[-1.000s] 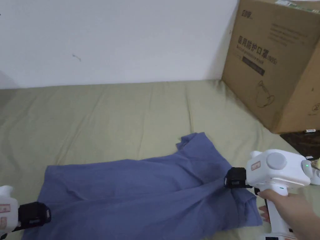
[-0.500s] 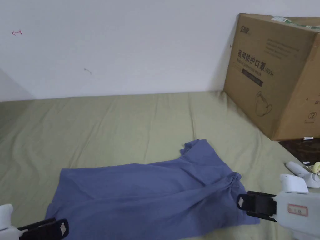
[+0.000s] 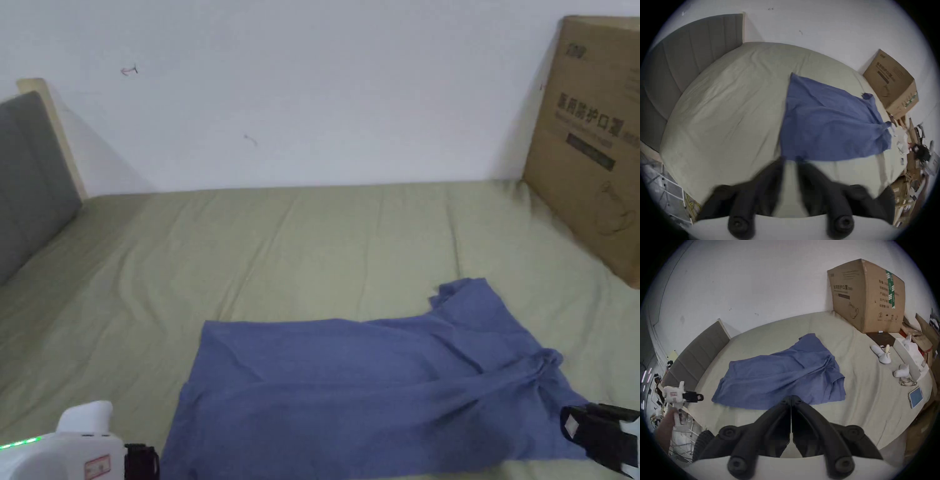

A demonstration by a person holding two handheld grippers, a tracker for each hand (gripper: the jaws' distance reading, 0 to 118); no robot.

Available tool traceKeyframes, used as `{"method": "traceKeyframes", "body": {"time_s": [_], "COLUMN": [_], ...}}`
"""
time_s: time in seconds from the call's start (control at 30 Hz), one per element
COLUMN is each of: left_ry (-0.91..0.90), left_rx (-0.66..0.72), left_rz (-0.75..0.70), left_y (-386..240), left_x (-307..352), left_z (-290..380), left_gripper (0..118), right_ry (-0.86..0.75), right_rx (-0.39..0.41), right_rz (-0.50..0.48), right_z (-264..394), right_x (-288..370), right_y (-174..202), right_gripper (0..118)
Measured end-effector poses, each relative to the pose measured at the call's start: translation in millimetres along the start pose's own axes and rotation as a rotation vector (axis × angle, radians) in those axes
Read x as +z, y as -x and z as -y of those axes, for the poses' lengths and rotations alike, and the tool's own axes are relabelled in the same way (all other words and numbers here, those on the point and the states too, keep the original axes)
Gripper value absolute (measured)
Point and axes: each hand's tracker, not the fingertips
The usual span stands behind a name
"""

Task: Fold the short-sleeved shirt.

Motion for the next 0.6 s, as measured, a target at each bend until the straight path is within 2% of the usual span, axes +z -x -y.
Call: {"method": "traceKeyframes", "body": {"time_s": [0.07,0.13,0.3,0.33,0.43,0.47,0.5,0.53,0.6], "left_ry": [0.045,0.020,0.158,0.195,0.111,0.140,0.133,0.115,0.060], "left_rx": [0.008,0.013,-0.075,-0.078,-0.048,-0.067,-0.083,-0.092,-0.120], "left_rz": [-0.020,0.007,-0.115,-0.084,-0.154,-0.166,-0.169,-0.155,-0.093], "left_y": [2,3,-17,-16,-27,-28,-29,-30,-36], "left_x": [-25,-40,-108,-122,-113,-113,-106,-95,-75], "left_z": [-2,-4,3,7,10,7,6,6,3], "left_gripper": [116,115,118,118,118,117,110,96,34], "right_ry": [0.016,0.034,0.085,0.089,0.092,0.086,0.075,0.063,0.043], "right_rx": [-0.008,-0.011,0.013,0.016,0.020,0.021,0.020,0.014,-0.021], "right_rz": [-0.012,-0.015,0.014,0.021,0.041,0.054,0.076,0.104,0.127], "right_z": [0,2,5,5,5,5,5,4,-2], "right_x": [-5,-11,-29,-31,-38,-39,-39,-40,-45], "right_y": [3,1,-3,-4,-13,-16,-20,-26,-43], "right_gripper": [0,0,0,0,0,0,0,0,5]}}
